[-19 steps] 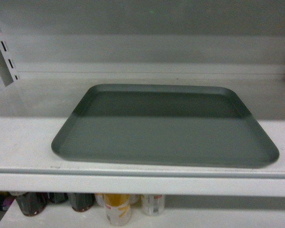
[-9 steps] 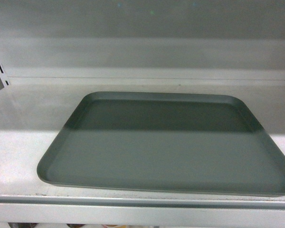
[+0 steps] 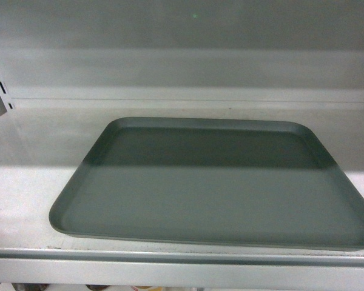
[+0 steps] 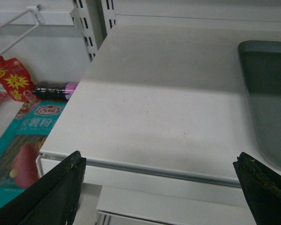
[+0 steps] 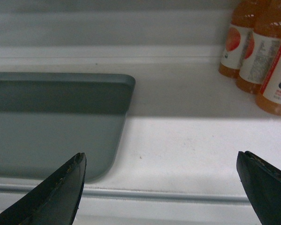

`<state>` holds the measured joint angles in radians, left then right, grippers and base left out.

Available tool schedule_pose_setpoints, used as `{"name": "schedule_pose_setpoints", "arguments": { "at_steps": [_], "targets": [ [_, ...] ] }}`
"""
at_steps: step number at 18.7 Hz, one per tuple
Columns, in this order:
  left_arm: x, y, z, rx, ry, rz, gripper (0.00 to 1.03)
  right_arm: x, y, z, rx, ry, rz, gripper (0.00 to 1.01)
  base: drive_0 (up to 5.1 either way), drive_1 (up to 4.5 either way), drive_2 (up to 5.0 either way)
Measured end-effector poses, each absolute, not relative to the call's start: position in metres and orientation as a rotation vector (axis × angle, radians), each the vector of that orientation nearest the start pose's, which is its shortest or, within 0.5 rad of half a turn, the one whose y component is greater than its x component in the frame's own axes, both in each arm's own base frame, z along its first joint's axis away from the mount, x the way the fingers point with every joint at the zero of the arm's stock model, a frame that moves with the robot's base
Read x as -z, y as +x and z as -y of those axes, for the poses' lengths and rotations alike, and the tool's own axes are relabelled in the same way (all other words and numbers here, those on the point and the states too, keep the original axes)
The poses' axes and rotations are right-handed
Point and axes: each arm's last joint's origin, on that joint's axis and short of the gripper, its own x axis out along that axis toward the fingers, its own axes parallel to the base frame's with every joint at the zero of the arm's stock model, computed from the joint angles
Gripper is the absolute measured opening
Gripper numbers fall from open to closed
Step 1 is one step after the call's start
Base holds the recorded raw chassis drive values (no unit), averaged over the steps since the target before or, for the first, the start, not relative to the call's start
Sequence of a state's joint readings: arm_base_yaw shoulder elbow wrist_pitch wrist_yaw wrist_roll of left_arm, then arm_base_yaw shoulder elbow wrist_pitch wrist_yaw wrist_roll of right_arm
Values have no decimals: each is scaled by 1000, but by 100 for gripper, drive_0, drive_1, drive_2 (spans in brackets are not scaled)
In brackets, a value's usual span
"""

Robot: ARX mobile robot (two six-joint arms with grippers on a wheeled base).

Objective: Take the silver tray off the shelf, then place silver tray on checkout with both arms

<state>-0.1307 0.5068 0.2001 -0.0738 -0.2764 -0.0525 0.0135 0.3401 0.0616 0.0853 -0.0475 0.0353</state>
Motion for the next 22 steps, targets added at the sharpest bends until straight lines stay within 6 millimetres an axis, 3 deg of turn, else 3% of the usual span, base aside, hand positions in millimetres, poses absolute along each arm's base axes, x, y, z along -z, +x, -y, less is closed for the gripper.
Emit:
{"name": "schedule_pose_setpoints", "arguments": {
  "at_steps": [4, 8, 12, 18, 22],
  "targets": [
    [-173, 161, 12, -44, -9, -374, 98, -168, 155, -4, -89, 41, -184, 98, 0, 0, 0],
    [-175, 209, 25, 62, -35, -325, 98, -165, 202, -21, -143, 50, -238, 98, 0, 0, 0],
    [-159, 254, 44, 131, -29, -367, 98, -152, 229, -38, -144, 38, -339, 98, 0, 0, 0],
    [-138, 289, 62, 175, -13, -423, 98, -137, 263, -44, -91, 45, -402, 98, 0, 0, 0],
    [-130, 296, 62, 173, -12, -444, 98, -128, 274, -47, -75, 47, -450, 98, 0, 0, 0]
  ]
}}
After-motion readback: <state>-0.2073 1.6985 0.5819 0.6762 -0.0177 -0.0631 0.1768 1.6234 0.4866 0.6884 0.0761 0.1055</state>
